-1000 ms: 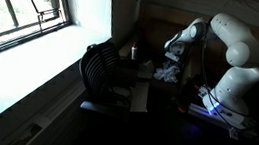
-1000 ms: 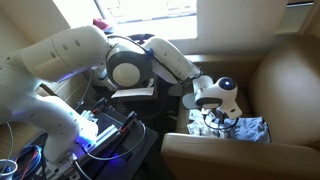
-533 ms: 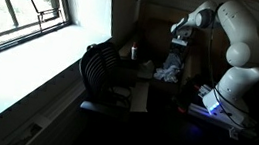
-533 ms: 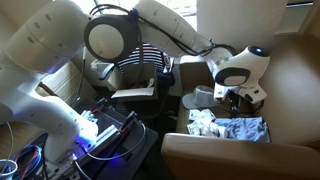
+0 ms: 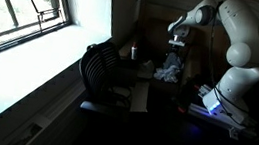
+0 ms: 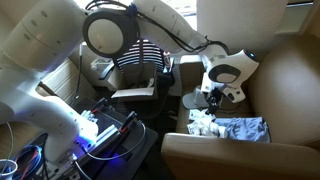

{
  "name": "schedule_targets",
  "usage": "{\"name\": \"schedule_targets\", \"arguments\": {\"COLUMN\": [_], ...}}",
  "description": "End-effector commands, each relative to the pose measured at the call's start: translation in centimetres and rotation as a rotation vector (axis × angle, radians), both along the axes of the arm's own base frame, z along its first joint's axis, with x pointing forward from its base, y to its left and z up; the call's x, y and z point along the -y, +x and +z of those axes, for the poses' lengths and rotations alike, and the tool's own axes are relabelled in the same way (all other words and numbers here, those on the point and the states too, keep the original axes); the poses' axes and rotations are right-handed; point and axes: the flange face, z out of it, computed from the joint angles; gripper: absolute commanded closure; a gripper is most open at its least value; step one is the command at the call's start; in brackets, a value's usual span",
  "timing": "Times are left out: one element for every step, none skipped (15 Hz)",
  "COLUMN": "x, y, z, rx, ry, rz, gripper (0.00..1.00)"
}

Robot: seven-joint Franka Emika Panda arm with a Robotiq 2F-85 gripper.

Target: Move the white top to the left side of the sofa

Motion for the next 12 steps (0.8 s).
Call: {"name": "schedule_targets", "arguments": {"x": [-0.3, -0.6, -1.8, -3.2, -4.3, -5.3, -6.1, -6.8, -7.2, -7.2, -7.0, -7.3], "y": [0.1, 0.2, 0.2, -0.7, -1.6, -2.4, -3.3, -4.0, -4.7, -5.3, -5.5, -6.1], "z": [-0.5, -0.6, -2.6, -5.2, -7.8, -9.8, -12.0, -13.7, -15.3, -16.6, -17.7, -17.2], "rx": [-0.004, -0.007, -0.09, -0.159, -0.209, -0.26, -0.316, -0.368, -0.413, -0.435, -0.44, -0.435], "ry": [-0.002, -0.002, 0.017, 0.057, 0.054, 0.066, 0.052, 0.032, -0.001, -0.054, -0.111, -0.163], "rz": [0.004, 0.007, 0.019, 0.05, 0.054, 0.057, 0.05, 0.04, 0.023, -0.004, -0.019, -0.031], "gripper": [0.0, 0.0, 0.0, 0.0, 0.0, 0.0, 0.0, 0.0, 0.0, 0.0, 0.0, 0.0]}}
